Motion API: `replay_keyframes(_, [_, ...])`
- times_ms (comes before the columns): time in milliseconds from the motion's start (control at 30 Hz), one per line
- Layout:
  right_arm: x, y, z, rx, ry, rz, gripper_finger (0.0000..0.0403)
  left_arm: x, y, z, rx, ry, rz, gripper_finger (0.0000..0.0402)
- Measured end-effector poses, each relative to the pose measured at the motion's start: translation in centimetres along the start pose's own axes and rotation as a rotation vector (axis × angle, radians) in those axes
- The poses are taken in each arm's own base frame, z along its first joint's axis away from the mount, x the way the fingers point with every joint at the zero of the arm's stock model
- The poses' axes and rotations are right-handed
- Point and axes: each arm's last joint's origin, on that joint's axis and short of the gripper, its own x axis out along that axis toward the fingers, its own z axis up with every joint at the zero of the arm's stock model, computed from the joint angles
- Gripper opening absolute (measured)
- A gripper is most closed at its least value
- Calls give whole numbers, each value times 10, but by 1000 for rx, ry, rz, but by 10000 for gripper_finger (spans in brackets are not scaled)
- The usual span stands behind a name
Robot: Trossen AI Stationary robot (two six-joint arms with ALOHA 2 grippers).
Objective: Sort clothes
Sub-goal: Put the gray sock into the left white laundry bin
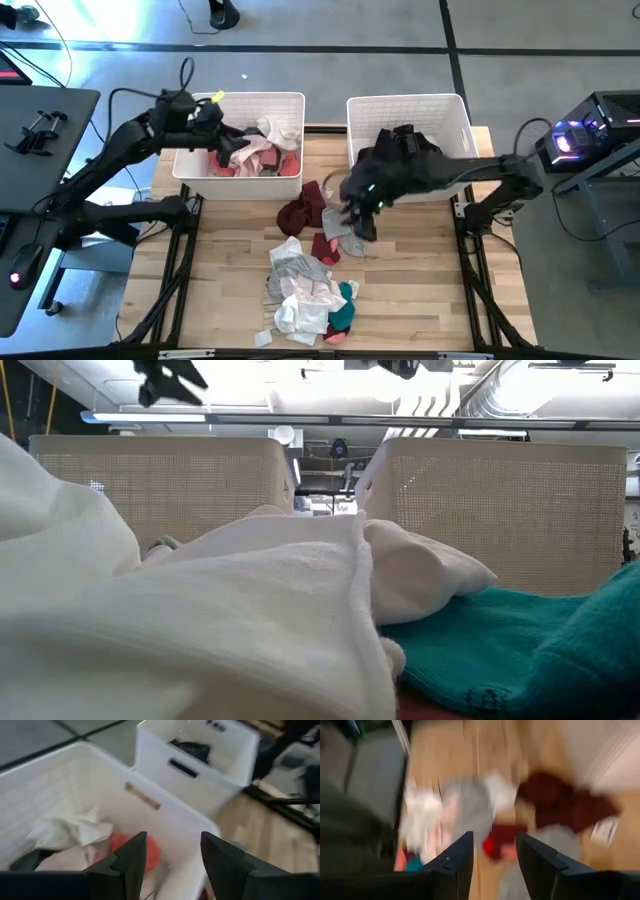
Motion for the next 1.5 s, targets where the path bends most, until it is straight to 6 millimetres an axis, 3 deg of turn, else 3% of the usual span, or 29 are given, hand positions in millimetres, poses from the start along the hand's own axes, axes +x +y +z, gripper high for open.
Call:
replay_keyframes(133, [42, 4, -15, -11, 224, -40, 137, -9, -11, 1, 35, -57, -55, 166])
replay_keyframes(267, [82, 2, -24, -85, 337, -97, 154, -8, -17, 4, 34, -91, -92, 165])
replay_keyframes(533, [147, -28, -34, -270, 471, -223, 190, 2, -25, 4, 49, -55, -133, 165])
replay_keyframes(733, [174, -52, -39, -293, 521, -192, 176, 8, -30, 3, 53, -30, -157, 165])
replay_keyframes(1033, [212, -82, -57, -229, 626, -132, 118, 9, -36, 1, 68, -16, -184, 165])
replay_keyframes(1167, [214, -82, -58, -209, 629, -163, 64, 9, -37, 1, 70, -14, -189, 165])
replay_keyframes(1267, [202, -79, -52, -171, 607, -197, 14, 9, -37, 1, 71, -15, -186, 165])
replay_keyframes(1500, [122, -60, -15, -65, 344, -243, 12, 9, -37, 1, 75, -17, -182, 165])
